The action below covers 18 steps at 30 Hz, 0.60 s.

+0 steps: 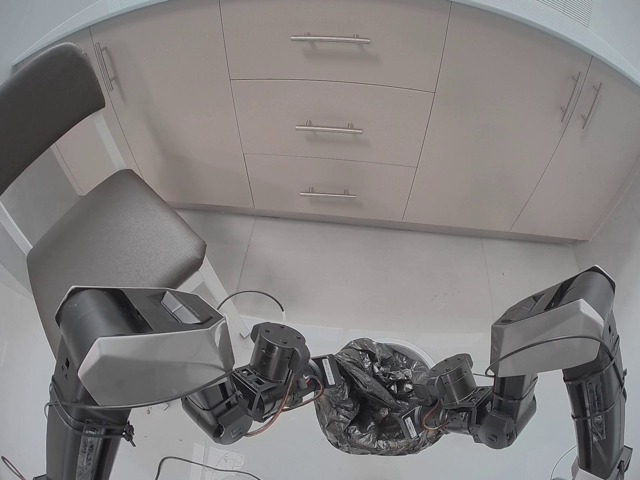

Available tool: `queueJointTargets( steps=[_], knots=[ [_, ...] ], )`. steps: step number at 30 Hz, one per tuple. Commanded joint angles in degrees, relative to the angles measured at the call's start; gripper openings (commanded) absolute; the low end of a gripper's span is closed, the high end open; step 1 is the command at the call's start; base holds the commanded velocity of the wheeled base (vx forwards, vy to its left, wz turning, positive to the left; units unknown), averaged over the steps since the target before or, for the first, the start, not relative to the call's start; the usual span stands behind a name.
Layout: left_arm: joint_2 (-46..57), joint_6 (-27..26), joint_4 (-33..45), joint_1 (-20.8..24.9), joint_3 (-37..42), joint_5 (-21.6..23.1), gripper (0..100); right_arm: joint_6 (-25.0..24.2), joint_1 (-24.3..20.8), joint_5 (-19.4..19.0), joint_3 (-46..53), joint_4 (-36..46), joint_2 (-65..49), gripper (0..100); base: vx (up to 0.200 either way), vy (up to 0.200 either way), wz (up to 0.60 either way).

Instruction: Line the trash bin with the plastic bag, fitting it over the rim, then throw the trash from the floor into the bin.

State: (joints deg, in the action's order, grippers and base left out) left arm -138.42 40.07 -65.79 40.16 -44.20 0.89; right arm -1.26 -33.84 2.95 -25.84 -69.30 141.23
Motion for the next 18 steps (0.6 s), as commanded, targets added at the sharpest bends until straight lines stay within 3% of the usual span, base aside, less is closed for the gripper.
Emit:
queueJointTargets(
  steps=[1, 10, 18],
  knots=[
    [0.4, 0.6, 0.0, 0.0, -0.1, 0.0, 0, -0.2, 0.4, 0.0, -0.1, -0.1, 0.3, 0, 0.000, 0.000, 0.00],
    [0.6, 0.6, -0.1, -0.2, -0.4, 0.0, 0, -0.3, 1.1, 0.2, 0.4, -0.3, -0.2, 0, 0.000, 0.000, 0.00],
    [-1.2, -0.3, 0.6, 0.1, -3.0, -0.1, 0, -0.1, 4.6, 0.0, -0.2, -2.2, -4.6, 0, 0.000, 0.000, 0.00]
  ],
)
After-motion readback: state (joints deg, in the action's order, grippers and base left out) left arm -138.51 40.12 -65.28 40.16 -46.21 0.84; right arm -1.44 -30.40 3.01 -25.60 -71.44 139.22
